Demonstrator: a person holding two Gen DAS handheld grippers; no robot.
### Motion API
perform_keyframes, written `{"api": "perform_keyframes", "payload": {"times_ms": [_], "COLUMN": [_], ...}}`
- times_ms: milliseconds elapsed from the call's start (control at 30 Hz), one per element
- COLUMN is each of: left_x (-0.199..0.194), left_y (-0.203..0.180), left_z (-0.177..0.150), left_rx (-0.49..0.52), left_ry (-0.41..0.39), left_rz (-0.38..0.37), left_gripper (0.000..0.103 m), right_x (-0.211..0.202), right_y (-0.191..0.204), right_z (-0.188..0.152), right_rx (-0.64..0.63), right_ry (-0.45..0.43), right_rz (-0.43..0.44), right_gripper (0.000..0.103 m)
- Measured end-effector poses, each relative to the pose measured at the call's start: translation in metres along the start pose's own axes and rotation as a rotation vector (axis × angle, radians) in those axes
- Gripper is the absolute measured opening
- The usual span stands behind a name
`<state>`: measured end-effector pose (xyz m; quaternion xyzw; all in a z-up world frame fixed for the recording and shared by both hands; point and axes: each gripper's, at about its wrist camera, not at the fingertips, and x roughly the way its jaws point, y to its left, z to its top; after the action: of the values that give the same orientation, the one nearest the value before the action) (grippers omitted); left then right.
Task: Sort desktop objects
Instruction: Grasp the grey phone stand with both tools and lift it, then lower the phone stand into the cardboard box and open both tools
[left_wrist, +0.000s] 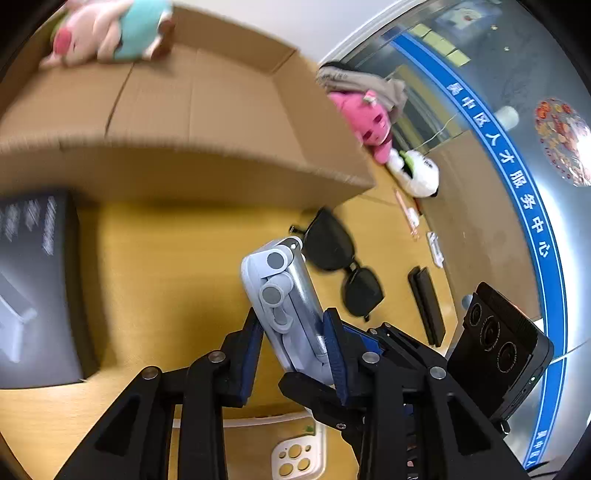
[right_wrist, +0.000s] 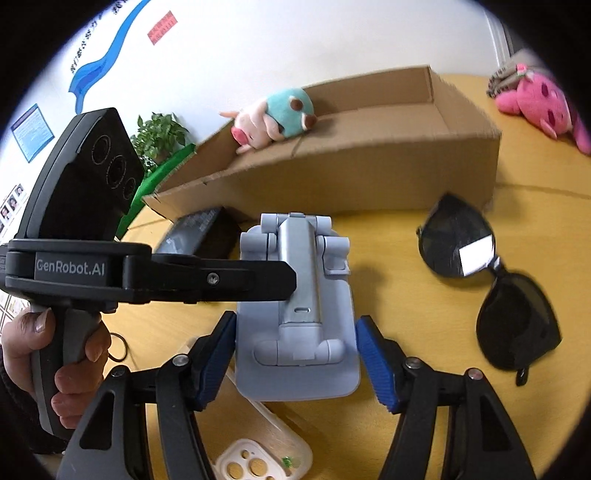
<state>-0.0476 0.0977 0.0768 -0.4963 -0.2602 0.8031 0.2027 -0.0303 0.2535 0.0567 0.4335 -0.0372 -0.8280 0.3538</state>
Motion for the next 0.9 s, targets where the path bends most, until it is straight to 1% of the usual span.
{"api": "perform_keyframes", "payload": {"times_ms": [67,200,367,433,500,567,667,767,900], "left_x": [-0.017,-0.044,-0.067,-0.076,-0.080,-0.087,-0.097,-0.097,-0.086], "left_y": [-0.010,-0.027,-0.049,-0.048,-0.048,-0.049,-0.047,-0.044,-0.033], "left_z": [0.006,0.025,0.069,0.091,0.111,0.135,0.163,0.192,0.236], "left_rx": [0.023,0.071,0.169,0.177,0.185,0.200,0.221,0.233,0.201], "left_ry": [-0.049,-0.110,-0.166,-0.198,-0.214,-0.236,-0.256,-0.257,-0.236], "left_rz": [-0.007,-0.032,-0.035,-0.057,-0.063,-0.069,-0.071,-0.073,-0.104], "left_gripper": [0.034,0.033,0.033,0.033,0.033,0.033,0.033,0.033,0.032], "right_x": [-0.008,-0.030,-0.041,-0.044,-0.043,-0.041,-0.039,-0.034,-0.020], "right_y": [0.007,0.022,0.033,0.036,0.038,0.037,0.041,0.042,0.034], "right_z": [0.010,0.038,0.083,0.104,0.127,0.151,0.179,0.205,0.237], "right_rx": [-0.030,-0.095,-0.165,-0.197,-0.217,-0.216,-0.229,-0.244,-0.238], "right_ry": [-0.025,-0.098,-0.157,-0.175,-0.184,-0.189,-0.214,-0.232,-0.230], "right_rz": [0.001,0.001,-0.025,-0.045,-0.059,-0.053,-0.061,-0.079,-0.095], "right_gripper": [0.064,0.064,0.064,0.064,0.064,0.064,0.064,0.064,0.064]}}
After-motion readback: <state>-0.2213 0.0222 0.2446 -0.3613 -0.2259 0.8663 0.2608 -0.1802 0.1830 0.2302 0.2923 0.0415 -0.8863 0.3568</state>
